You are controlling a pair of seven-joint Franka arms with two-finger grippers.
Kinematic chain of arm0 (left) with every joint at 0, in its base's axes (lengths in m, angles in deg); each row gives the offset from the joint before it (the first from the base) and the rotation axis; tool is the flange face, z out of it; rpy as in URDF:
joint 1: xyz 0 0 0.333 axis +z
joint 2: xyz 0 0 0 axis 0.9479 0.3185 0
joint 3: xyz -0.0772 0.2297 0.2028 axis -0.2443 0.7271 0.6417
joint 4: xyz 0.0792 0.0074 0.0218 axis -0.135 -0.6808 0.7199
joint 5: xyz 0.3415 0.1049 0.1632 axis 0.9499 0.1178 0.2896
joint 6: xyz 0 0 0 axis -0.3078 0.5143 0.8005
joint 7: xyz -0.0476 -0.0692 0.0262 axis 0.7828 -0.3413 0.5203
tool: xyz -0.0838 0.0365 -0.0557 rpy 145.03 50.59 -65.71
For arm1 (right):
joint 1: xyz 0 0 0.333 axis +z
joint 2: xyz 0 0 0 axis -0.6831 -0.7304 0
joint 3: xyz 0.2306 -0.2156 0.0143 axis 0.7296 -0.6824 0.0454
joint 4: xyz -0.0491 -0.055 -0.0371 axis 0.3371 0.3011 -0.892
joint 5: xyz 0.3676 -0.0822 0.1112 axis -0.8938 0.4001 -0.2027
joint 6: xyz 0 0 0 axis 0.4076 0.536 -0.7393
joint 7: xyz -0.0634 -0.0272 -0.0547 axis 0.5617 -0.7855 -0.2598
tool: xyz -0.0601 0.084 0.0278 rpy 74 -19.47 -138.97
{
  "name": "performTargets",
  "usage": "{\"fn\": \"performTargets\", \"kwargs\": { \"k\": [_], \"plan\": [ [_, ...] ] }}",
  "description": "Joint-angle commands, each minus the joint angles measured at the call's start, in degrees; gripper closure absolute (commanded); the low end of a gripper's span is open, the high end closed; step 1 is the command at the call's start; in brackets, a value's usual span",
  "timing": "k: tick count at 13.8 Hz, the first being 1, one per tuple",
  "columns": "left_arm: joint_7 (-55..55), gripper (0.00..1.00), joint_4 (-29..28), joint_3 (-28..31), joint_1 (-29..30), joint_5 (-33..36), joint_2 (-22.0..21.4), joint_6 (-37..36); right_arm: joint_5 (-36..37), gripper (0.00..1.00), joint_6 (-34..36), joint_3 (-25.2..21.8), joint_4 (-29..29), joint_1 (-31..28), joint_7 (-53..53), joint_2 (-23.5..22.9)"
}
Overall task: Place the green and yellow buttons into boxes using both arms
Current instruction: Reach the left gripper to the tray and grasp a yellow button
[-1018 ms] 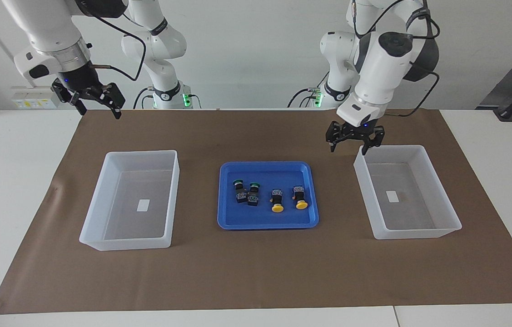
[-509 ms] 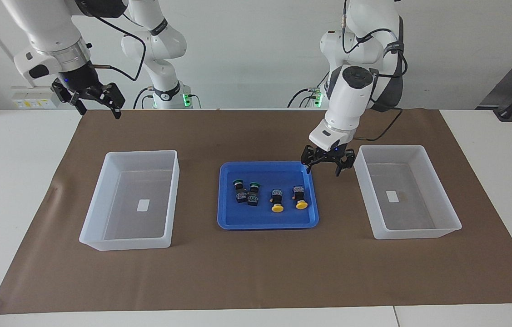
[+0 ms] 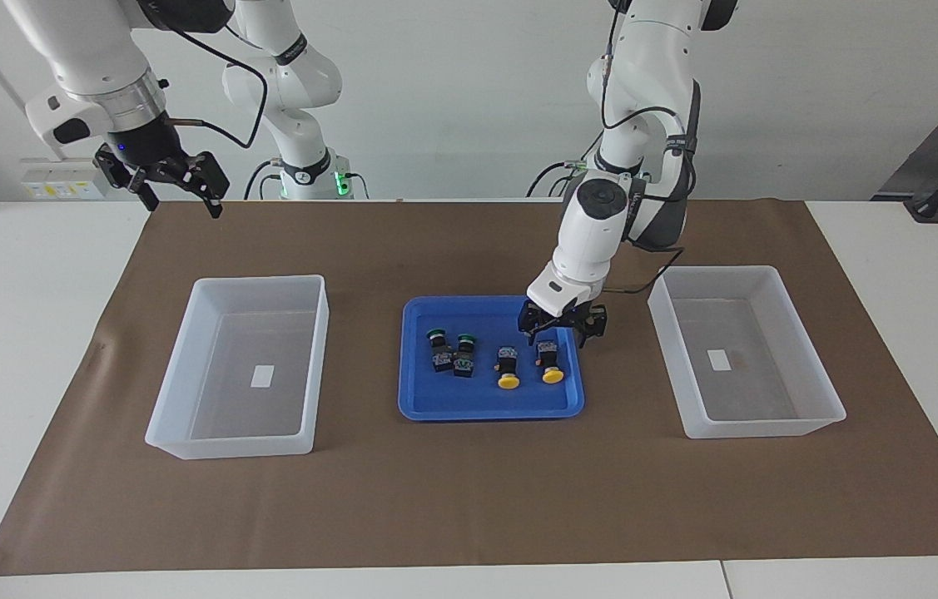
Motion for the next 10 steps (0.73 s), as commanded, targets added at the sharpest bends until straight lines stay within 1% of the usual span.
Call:
{"fn": "performTargets", "kwargs": {
  "k": [1,3,4,5,6,7,10],
  "plan": [
    [2.28,0.07,0.82,0.99,-1.08,0.46,0.94,0.73,-0.21,0.00,-0.04,-0.01,1.08,-0.10,1.62,1.23],
    [2.90,0.10,0.91,0.99,-1.17,0.46,1.20,0.99,-0.21,0.00,-0.04,-0.01,1.08,-0.10,1.62,1.23],
    [2.99,0.16,0.82,0.99,-1.17,0.46,1.38,1.26,-0.21,0.00,-0.04,-0.01,1.08,-0.10,1.62,1.23],
    [3.33,0.20,0.82,0.90,-1.17,0.46,1.56,1.43,-0.21,0.00,-0.04,-0.01,1.08,-0.10,1.62,1.23],
    [5.25,0.28,0.82,0.90,-1.43,0.55,1.56,1.52,-0.21,0.00,-0.04,-0.01,1.08,-0.10,1.53,1.23],
    [6.23,0.31,0.74,0.90,-1.70,0.55,1.64,2.04,-0.21,0.00,-0.04,-0.01,1.08,-0.10,1.53,1.23],
    [6.50,0.34,0.56,0.81,-1.87,0.55,2.17,2.40,-0.21,0.00,-0.04,-0.01,1.08,-0.10,1.62,1.23]
  ]
}}
